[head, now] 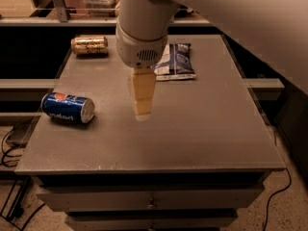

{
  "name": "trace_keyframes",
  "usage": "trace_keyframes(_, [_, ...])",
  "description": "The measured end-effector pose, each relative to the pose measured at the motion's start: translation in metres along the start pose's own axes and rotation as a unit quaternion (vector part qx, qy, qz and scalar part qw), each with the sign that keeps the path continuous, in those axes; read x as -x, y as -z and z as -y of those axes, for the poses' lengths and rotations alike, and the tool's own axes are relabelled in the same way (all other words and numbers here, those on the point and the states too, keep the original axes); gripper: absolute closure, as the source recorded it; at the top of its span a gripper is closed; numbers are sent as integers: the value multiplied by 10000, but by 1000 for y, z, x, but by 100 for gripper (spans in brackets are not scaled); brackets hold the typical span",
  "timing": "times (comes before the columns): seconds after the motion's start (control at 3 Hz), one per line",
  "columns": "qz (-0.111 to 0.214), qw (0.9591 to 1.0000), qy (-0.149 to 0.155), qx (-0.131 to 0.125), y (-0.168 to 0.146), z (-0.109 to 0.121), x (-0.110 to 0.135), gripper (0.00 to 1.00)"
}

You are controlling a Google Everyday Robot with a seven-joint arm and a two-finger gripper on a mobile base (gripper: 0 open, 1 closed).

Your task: Place pepsi can upright

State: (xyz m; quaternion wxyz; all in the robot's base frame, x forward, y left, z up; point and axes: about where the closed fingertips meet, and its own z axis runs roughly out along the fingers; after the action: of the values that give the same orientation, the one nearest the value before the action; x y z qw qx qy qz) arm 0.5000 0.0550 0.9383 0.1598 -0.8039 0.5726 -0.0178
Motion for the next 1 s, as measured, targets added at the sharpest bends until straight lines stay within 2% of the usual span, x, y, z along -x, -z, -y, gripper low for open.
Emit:
trace_keyframes(0.33, [38, 9999, 10, 147, -10, 0, 6, 0])
trace_keyframes(1.0, [655, 9963, 421, 362, -57, 23, 81, 0])
